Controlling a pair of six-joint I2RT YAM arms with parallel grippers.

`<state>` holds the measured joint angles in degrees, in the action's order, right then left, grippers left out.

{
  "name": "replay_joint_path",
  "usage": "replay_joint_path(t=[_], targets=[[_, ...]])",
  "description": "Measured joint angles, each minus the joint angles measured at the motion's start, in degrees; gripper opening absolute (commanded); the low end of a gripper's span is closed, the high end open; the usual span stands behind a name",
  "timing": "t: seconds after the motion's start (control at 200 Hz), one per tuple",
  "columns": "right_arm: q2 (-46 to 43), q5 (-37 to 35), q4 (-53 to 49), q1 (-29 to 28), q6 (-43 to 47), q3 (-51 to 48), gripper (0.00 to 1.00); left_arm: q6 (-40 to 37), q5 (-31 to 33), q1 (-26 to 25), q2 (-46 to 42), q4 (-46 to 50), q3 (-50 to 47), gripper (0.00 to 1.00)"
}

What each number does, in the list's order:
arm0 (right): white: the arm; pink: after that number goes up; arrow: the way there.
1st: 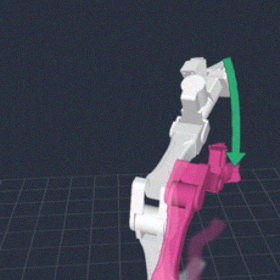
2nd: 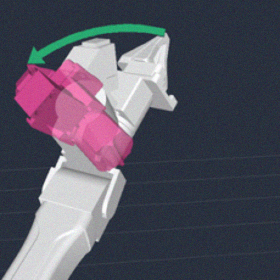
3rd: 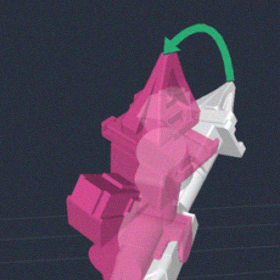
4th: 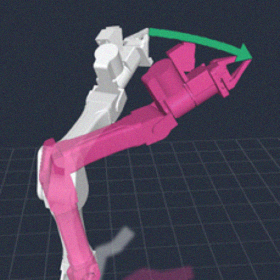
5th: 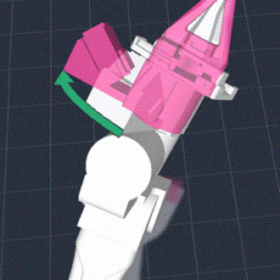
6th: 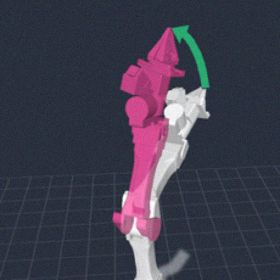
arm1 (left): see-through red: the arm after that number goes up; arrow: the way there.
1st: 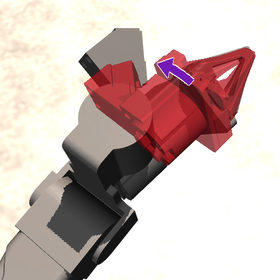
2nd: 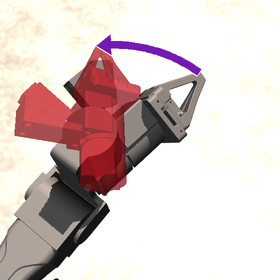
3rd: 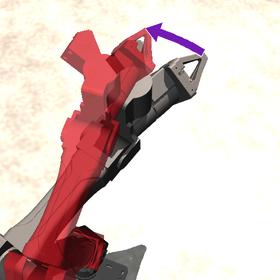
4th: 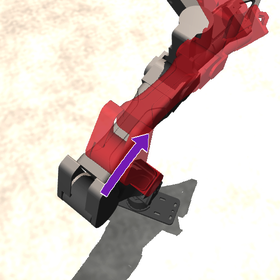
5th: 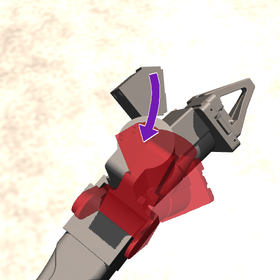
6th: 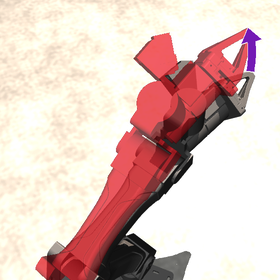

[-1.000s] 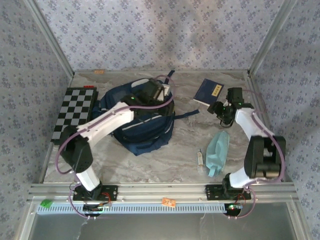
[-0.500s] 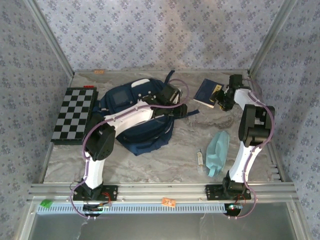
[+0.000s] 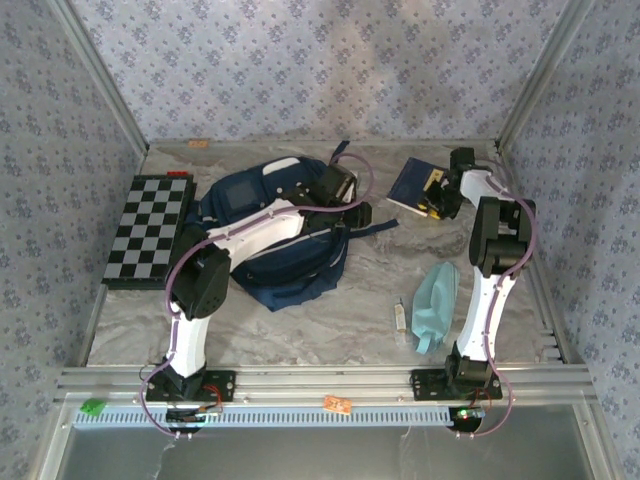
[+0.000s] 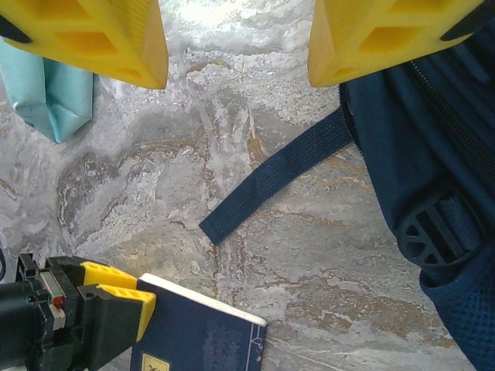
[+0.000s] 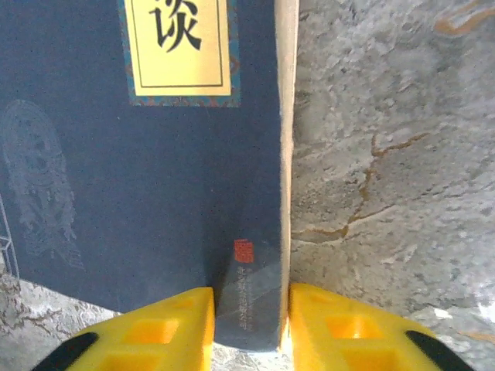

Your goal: Pack the student bag

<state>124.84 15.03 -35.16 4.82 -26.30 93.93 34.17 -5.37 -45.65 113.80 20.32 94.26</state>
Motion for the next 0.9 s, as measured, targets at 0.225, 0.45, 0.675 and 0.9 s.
replay_joint_path(t=[0.225,0.45,0.675,0.9], targets=[[-0.3,-1.3,-1.2,0.0,0.9,0.4,0.0,0.5,-0.5,0.3,0.0,-0.5,0.0,0.51],[-4.7,-2.4,-0.6,-0.2,3.3,-5.9,0.0,3.0,-1.9,0.3,0.0,-2.0,-1.8,0.51],[-18.6,-3.6,-3.3,-2.6,5.1,-22.7,0.0,9.0,-1.9,-0.2,0.0,-2.0,-3.8,0.51],[-28.0,-2.1,-7.8,-2.4,6.3,-30.0,0.35,13.7,-1.9,-4.5,2.9,-1.1,0.0,0.51]])
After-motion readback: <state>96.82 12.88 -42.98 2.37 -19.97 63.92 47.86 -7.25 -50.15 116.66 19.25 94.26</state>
